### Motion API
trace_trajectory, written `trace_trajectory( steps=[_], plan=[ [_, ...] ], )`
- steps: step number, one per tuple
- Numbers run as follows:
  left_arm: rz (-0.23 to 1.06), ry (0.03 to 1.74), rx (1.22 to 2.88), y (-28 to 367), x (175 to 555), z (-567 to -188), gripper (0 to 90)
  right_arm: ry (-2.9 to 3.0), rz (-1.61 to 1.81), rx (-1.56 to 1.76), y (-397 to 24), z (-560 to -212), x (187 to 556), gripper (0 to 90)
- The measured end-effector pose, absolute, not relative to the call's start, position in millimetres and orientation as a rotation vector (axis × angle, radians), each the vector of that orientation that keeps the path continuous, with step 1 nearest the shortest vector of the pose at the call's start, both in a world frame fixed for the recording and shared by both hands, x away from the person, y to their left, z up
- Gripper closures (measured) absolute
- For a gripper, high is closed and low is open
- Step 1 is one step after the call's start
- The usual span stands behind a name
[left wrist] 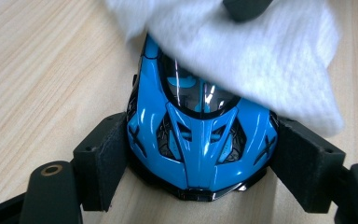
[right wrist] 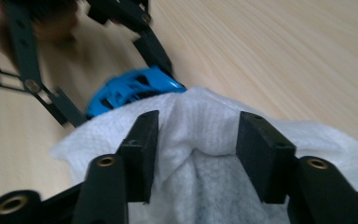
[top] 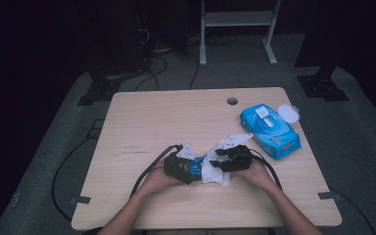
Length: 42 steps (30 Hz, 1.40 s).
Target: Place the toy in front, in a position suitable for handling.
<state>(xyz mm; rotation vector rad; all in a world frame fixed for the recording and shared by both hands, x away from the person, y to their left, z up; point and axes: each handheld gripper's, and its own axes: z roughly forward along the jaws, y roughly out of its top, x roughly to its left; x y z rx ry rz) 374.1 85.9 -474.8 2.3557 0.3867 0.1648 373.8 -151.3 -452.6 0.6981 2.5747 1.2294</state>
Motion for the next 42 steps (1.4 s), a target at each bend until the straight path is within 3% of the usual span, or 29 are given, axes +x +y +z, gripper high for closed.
trace_trajectory(
  steps=[3, 6, 10, 20, 24, 29, 38, 42],
  plan=[
    [0.150, 0.396, 2.350, 88, 375, -475, 23.4, 2.590, 1.253, 0.705, -150, -451, 375, 69.5],
    [0.131, 0.410, 2.329, 91, 374, -473, 19.1, 2.589, 1.245, 0.729, -157, -451, 375, 76.6],
    [0.145, 0.410, 2.350, 91, 374, -474, 22.5, 2.548, 1.182, 0.765, -170, -450, 374, 81.5],
    [0.167, 0.394, 2.358, 88, 373, -475, 23.3, 2.606, 1.195, 0.593, -127, -450, 354, 84.6],
    [0.168, 0.416, 2.349, 90, 373, -476, 19.2, 2.595, 1.195, 0.659, -140, -448, 362, 84.8],
    [0.161, 0.396, 2.356, 88, 374, -475, 22.7, 2.586, 1.184, 0.764, -155, -447, 366, 85.1],
    [0.175, 0.394, 2.360, 86, 373, -475, 23.4, 2.741, 1.179, 0.621, -82, -456, 360, 85.5],
    [0.170, 0.401, 2.350, 86, 373, -475, 23.4, 2.723, 1.175, 0.652, -76, -455, 366, 85.5]
  ],
)
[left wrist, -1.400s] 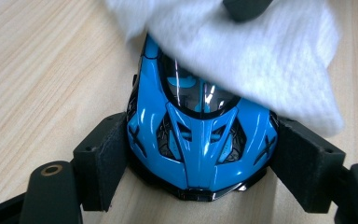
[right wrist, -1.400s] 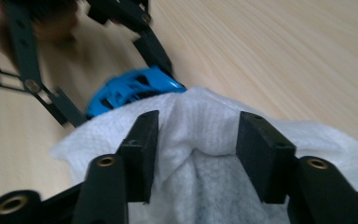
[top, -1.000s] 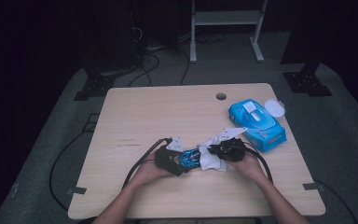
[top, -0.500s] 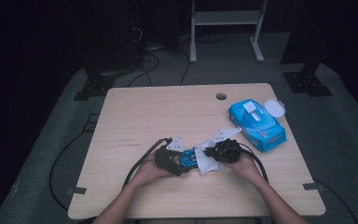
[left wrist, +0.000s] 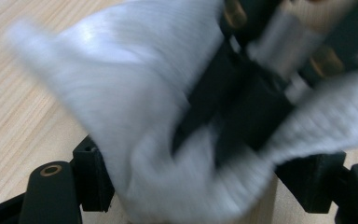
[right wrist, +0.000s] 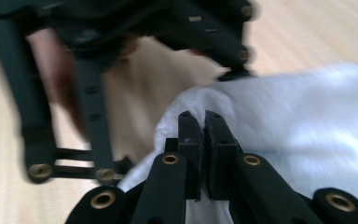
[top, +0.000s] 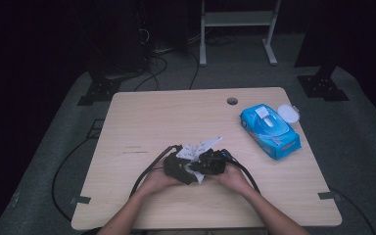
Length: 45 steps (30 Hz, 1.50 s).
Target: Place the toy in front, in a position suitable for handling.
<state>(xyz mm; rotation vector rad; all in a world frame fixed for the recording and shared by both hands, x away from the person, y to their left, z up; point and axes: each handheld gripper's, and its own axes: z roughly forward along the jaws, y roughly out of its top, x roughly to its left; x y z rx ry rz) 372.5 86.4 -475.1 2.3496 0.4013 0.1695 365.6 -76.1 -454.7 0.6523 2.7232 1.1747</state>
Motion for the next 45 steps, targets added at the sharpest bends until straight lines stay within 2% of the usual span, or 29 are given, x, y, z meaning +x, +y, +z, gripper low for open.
trace_trajectory(
  steps=[8, 18, 25, 33, 41, 45],
  plan=[
    [0.180, 0.388, 2.351, 85, 373, -475, 23.4, 2.617, 1.256, 0.873, -121, -450, 383, 85.6],
    [0.192, 0.376, 2.348, 87, 372, -475, 23.4, 2.692, 1.222, 0.841, -83, -457, 384, 85.7],
    [0.191, 0.374, 2.350, 87, 372, -475, 23.4, 2.596, 1.191, 0.928, -115, -451, 392, 85.7],
    [0.179, 0.372, 2.355, 87, 374, -475, 23.4, 2.509, 1.213, 1.025, -157, -451, 384, 85.8],
    [0.175, 0.373, 2.355, 88, 374, -475, 23.5, 2.515, 1.193, 0.903, -143, -447, 369, 85.9],
    [0.173, 0.374, 2.350, 88, 374, -475, 23.4, 2.532, 1.166, 0.903, -152, -446, 369, 85.6]
  ],
)
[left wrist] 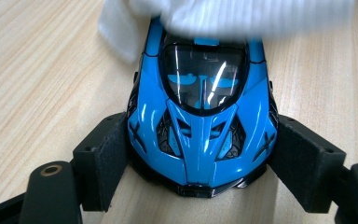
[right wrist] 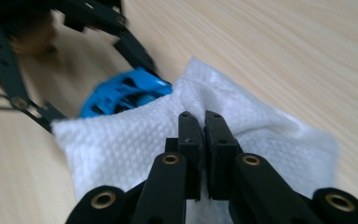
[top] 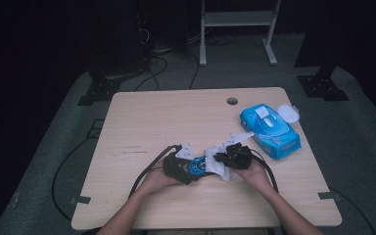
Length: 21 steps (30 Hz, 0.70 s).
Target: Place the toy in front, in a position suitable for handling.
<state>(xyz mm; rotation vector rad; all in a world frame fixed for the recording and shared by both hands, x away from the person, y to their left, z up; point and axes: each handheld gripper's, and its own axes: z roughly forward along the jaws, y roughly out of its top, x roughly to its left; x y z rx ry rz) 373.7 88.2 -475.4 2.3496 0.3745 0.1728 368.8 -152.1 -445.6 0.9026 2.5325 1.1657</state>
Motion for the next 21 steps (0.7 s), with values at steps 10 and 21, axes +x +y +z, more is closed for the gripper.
trace_trajectory(
  steps=[10, 21],
  plan=[
    [0.173, 0.378, 2.351, 88, 374, -475, 23.5, 2.527, 1.231, 0.920, -164, -453, 361, 85.6],
    [0.175, 0.372, 2.354, 88, 374, -475, 23.4, 2.511, 1.240, 0.917, -168, -455, 365, 85.4]
  ],
)
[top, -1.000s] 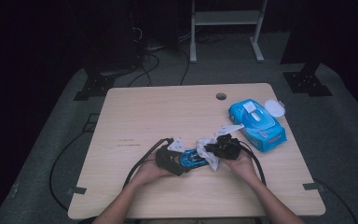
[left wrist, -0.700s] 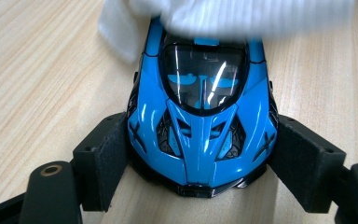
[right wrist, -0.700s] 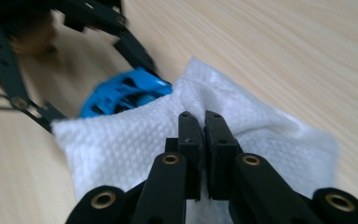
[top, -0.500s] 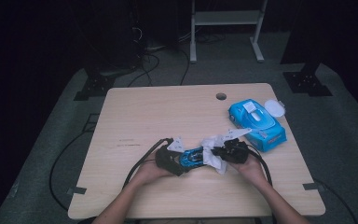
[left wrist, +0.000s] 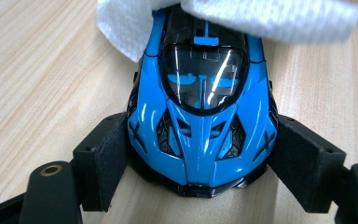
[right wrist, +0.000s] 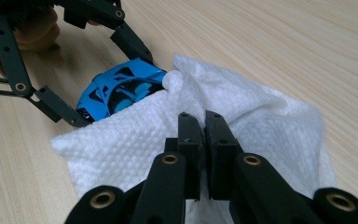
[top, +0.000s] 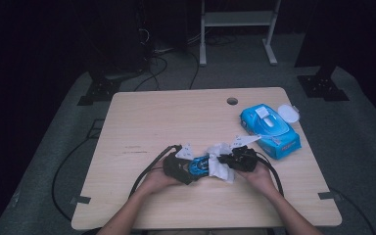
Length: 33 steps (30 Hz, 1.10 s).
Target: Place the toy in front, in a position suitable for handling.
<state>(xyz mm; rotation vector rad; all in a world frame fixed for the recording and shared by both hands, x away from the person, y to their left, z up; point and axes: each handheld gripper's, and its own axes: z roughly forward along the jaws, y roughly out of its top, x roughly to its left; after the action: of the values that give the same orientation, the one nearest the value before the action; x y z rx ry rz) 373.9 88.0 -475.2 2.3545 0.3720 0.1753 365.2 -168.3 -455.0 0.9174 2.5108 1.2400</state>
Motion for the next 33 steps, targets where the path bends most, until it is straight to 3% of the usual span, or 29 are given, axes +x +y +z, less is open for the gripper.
trace_trajectory(
  steps=[33],
  plan=[
    [0.155, 0.344, 2.350, 86.9, 377.0, -475.6, 23.9, 2.505, 1.266, 0.930, -168.7, -456.2, 369.6, 85.4]
  ],
)
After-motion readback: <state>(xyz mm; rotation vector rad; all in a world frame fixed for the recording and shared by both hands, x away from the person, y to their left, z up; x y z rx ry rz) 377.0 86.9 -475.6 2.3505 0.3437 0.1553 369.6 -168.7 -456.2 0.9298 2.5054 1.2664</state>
